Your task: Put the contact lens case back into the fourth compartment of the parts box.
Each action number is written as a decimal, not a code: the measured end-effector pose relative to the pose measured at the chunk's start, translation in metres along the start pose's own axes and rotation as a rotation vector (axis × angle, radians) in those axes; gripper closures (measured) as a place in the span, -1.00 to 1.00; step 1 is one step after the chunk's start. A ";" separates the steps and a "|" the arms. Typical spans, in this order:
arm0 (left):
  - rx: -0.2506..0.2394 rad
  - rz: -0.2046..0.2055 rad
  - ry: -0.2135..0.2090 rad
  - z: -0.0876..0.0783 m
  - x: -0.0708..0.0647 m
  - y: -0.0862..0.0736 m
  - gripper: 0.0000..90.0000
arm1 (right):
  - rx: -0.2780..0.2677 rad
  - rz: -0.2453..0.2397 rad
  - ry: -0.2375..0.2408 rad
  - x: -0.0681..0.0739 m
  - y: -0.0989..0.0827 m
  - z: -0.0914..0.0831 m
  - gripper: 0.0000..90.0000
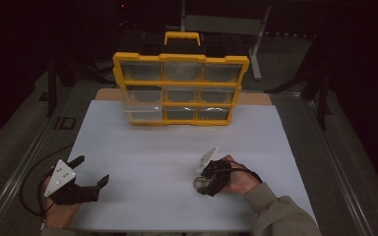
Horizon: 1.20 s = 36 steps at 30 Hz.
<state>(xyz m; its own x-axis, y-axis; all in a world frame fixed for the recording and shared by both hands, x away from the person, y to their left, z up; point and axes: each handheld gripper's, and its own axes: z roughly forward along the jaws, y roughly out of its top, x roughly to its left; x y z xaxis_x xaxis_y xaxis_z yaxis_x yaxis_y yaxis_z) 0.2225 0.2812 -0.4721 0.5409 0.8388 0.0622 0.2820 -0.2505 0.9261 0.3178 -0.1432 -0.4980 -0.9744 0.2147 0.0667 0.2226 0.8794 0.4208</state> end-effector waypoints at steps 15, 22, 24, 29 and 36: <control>0.001 -0.002 0.000 0.000 0.000 0.000 -1.00 | 0.061 -0.009 -0.048 0.003 0.000 0.002 0.08; 0.002 0.000 0.001 0.000 0.000 0.000 -1.00 | 0.023 0.077 -0.034 0.000 -0.001 -0.007 0.08; 0.002 -0.001 0.001 0.001 0.000 0.000 -1.00 | 0.010 0.105 -0.033 0.000 -0.001 -0.011 0.08; 0.002 -0.002 0.002 0.001 0.000 0.000 -1.00 | -0.023 0.150 -0.031 0.000 0.000 -0.021 0.08; 0.002 -0.003 0.003 0.001 0.000 -0.001 -1.00 | -0.032 0.183 -0.054 0.003 0.005 -0.031 0.08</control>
<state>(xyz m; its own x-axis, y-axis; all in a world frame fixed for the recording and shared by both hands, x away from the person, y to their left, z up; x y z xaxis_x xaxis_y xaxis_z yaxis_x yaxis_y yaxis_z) 0.2230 0.2808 -0.4732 0.5380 0.8408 0.0603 0.2852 -0.2489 0.9256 0.3147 -0.1511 -0.4670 -0.9146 0.3929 0.0959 0.3936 0.8100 0.4347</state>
